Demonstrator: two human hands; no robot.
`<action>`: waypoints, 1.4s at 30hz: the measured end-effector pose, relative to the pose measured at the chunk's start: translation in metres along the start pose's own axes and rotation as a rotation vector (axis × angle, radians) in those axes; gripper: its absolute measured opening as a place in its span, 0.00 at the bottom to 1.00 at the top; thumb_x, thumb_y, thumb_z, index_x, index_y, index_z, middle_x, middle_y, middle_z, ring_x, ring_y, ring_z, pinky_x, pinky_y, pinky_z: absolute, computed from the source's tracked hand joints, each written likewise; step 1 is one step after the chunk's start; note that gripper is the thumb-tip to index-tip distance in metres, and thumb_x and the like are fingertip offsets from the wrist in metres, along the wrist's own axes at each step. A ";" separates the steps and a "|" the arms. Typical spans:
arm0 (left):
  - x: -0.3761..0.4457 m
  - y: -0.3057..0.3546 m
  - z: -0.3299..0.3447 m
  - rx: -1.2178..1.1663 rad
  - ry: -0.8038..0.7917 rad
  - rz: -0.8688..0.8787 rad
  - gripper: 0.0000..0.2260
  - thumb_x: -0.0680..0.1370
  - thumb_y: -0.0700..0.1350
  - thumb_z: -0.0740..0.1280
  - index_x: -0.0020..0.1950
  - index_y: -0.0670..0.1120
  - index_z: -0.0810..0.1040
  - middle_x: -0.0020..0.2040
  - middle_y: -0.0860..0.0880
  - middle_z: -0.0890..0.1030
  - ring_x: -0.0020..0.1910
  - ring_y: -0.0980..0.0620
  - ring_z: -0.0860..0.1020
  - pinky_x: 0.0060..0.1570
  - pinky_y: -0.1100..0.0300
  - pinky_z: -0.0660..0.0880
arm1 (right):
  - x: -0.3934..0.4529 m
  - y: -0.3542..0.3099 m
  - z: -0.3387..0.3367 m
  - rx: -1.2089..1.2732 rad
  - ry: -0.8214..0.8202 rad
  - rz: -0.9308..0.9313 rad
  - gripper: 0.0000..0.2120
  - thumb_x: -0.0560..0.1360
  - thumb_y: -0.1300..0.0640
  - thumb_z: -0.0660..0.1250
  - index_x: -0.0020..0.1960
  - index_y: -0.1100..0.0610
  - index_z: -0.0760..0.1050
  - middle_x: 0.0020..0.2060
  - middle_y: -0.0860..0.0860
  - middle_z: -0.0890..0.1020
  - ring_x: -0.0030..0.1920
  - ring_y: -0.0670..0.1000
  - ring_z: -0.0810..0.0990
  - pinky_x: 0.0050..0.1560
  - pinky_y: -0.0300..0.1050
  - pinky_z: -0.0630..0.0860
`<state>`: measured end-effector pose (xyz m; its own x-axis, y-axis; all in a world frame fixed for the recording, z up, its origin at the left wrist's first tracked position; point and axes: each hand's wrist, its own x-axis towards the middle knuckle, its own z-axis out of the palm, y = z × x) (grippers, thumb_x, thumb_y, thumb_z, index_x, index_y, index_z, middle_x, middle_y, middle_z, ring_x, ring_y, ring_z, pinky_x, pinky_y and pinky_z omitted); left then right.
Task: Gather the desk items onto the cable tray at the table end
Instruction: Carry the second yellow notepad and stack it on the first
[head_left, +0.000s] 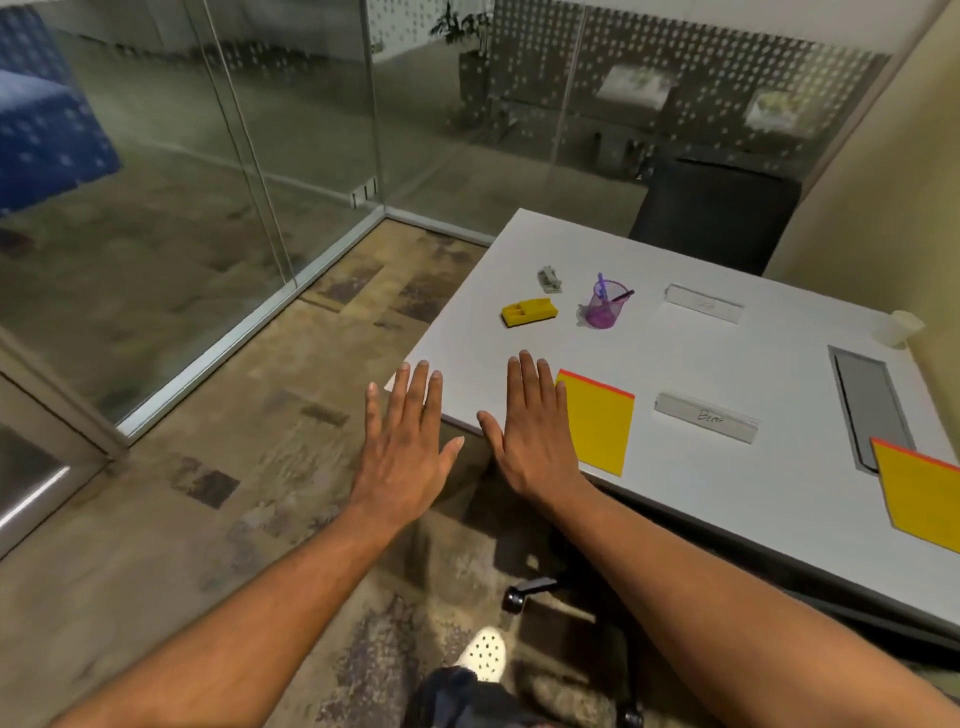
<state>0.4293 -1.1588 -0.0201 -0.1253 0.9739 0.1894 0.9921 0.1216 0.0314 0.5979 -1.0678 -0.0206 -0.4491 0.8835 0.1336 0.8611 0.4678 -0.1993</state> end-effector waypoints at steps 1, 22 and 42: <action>0.014 -0.002 0.005 0.020 -0.028 0.019 0.41 0.85 0.65 0.50 0.84 0.43 0.33 0.86 0.41 0.36 0.85 0.40 0.35 0.81 0.32 0.42 | 0.011 0.003 0.004 0.008 -0.015 0.019 0.37 0.86 0.37 0.47 0.86 0.57 0.40 0.85 0.56 0.41 0.85 0.59 0.39 0.84 0.62 0.44; 0.224 0.103 0.117 -0.277 -0.455 0.331 0.38 0.86 0.64 0.54 0.87 0.47 0.40 0.88 0.46 0.41 0.87 0.43 0.46 0.83 0.44 0.53 | 0.078 0.137 0.048 0.045 -0.152 0.583 0.37 0.86 0.37 0.46 0.85 0.60 0.41 0.85 0.58 0.45 0.85 0.62 0.44 0.83 0.62 0.50; 0.320 0.157 0.220 -0.668 -1.171 0.129 0.39 0.85 0.56 0.64 0.87 0.47 0.43 0.88 0.47 0.51 0.83 0.43 0.62 0.77 0.49 0.64 | 0.133 0.234 0.126 0.429 -0.165 1.253 0.32 0.85 0.53 0.61 0.83 0.63 0.55 0.81 0.59 0.64 0.80 0.61 0.63 0.79 0.53 0.59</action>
<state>0.5464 -0.7864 -0.1701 0.3796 0.6020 -0.7025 0.7613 0.2281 0.6069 0.7097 -0.8379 -0.1722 0.5349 0.6985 -0.4754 0.5820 -0.7125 -0.3920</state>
